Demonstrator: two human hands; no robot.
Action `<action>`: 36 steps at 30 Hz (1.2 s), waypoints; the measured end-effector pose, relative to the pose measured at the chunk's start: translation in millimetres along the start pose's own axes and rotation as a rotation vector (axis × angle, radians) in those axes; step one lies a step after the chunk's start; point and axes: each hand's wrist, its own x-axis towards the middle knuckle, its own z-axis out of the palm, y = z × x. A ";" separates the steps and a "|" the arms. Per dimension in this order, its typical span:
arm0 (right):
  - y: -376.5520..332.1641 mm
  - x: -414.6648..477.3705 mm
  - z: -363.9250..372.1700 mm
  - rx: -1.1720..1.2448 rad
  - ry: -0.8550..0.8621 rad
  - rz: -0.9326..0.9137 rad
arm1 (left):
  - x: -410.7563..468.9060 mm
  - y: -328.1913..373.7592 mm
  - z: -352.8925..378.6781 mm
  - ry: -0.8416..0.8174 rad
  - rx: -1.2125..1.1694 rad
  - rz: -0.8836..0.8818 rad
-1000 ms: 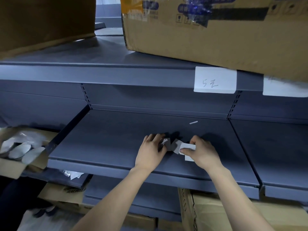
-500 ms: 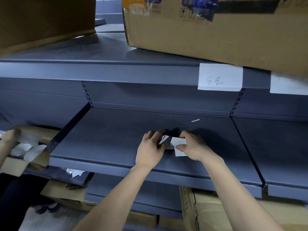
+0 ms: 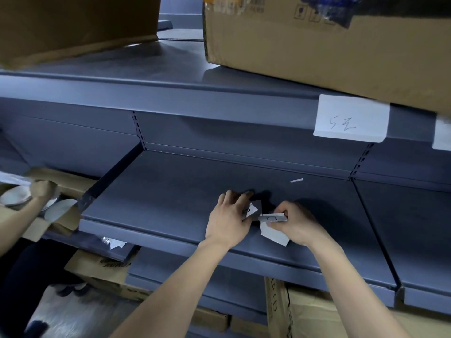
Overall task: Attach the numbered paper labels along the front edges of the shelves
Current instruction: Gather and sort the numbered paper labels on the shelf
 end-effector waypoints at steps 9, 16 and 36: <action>-6.0 -9.1 -2.7 -0.223 -0.055 -0.034 | 0.3 5.0 -0.8 -0.069 0.183 0.029; -5.5 -11.7 -6.7 -0.231 -0.101 -0.046 | 7.7 8.7 0.3 -0.174 0.253 0.030; -52.5 38.6 14.1 -0.293 -0.211 -0.245 | -8.1 -13.8 -28.1 -0.088 0.298 -0.169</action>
